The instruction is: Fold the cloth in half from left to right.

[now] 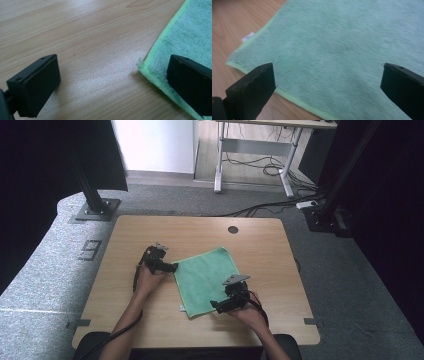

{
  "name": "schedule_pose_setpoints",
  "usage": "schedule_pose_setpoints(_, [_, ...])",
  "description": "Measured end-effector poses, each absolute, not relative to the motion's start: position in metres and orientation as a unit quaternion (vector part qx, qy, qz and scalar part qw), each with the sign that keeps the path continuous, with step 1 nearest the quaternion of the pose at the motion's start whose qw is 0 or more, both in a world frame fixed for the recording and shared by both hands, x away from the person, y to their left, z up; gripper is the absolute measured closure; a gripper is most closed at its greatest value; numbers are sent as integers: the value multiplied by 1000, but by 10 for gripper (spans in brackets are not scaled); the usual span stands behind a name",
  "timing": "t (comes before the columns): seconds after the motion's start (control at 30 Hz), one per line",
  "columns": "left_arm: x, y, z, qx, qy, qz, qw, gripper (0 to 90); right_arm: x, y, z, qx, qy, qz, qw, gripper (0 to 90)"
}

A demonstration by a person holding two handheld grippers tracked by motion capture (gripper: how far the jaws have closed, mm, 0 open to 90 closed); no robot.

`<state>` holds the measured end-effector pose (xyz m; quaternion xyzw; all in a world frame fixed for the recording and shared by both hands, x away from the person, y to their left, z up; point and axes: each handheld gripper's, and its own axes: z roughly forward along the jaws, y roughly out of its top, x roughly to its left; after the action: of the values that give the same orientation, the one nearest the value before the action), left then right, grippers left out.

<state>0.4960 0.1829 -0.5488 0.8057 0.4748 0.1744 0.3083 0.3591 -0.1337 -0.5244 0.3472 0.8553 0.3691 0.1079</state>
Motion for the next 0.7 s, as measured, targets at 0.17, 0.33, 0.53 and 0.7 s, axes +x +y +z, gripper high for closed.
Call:
schedule_pose_setpoints(0.17, [496,183,-549,805,475,175,309,0,356,-122,-524,334,861,369,103,2])
schedule_pose_setpoints(0.33, [496,183,-549,805,475,175,309,0,352,-106,-524,318,869,369,89,44])
schedule_pose_setpoints(0.53, [496,183,-549,805,475,175,310,0,346,-88,-523,295,878,370,76,94])
schedule_pose_setpoints(0.7, [496,183,-549,805,476,175,310,0,339,-74,-522,273,886,369,65,148])
